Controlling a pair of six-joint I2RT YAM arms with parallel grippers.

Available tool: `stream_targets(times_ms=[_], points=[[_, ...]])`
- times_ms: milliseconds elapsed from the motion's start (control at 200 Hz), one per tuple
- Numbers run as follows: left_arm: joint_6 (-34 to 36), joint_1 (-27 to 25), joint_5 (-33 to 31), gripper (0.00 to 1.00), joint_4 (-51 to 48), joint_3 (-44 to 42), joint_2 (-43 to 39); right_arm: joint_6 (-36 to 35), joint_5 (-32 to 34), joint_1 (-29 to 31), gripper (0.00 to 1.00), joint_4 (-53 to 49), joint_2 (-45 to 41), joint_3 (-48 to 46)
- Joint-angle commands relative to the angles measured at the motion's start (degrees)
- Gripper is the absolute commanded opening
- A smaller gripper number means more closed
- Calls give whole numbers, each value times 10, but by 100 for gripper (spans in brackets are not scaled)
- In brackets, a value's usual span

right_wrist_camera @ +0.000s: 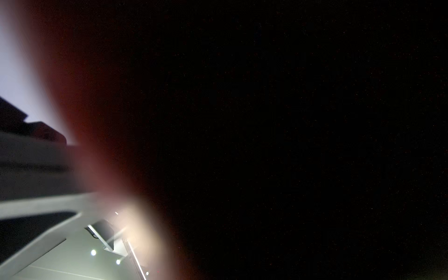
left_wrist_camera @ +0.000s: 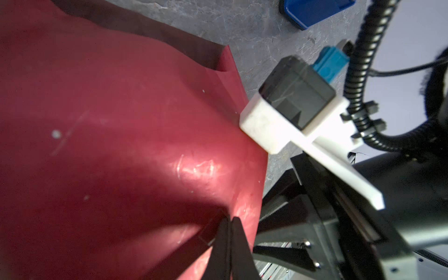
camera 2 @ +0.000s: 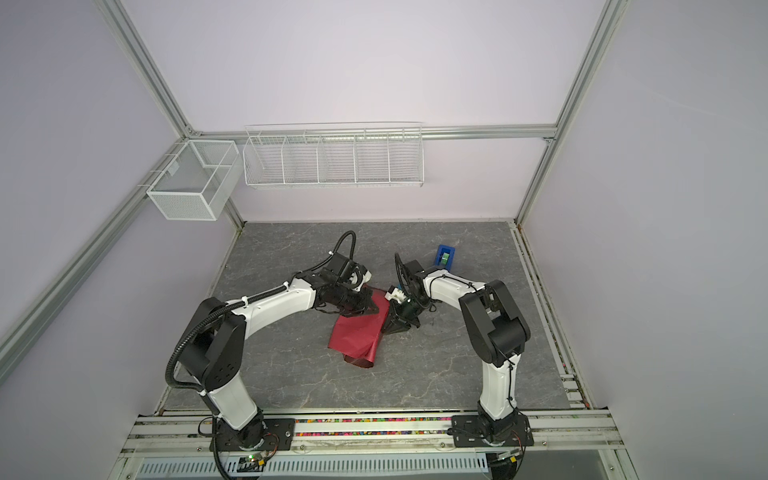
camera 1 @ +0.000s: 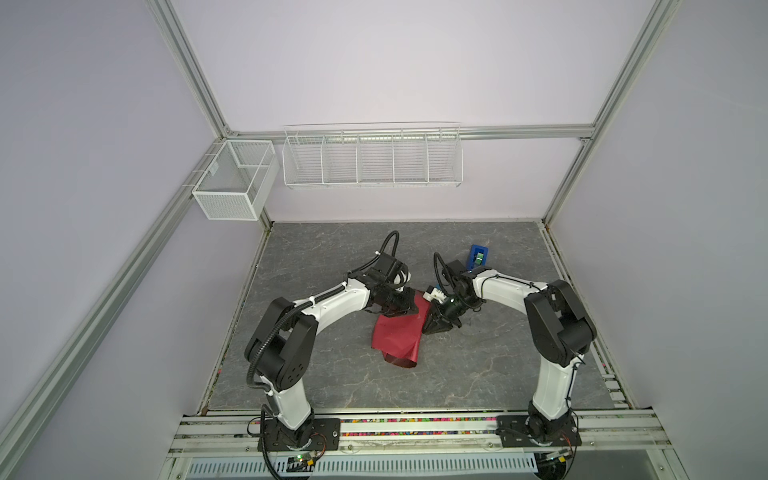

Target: Wrap the gift box in paper

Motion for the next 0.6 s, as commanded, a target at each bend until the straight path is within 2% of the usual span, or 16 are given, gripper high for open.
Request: stream_targets(times_ms=[0, 175, 230, 355, 460, 600], points=[[11, -2, -36, 4, -42, -28, 23, 32, 40, 6, 17, 9, -23, -22], [11, -1, -38, 5, -42, -28, 22, 105, 108, 6, 20, 23, -112, -67], [11, -2, -38, 5, -42, -28, 22, 159, 119, 9, 27, 51, -148, -90], [12, -2, -38, 5, -42, -27, 21, 280, 118, 27, 35, 158, -204, -138], [12, -1, -37, 5, -41, -27, 23, 355, 125, 48, 39, 224, -210, -147], [11, -1, -36, 5, -39, -28, 21, 392, 156, 65, 39, 249, -189, -146]])
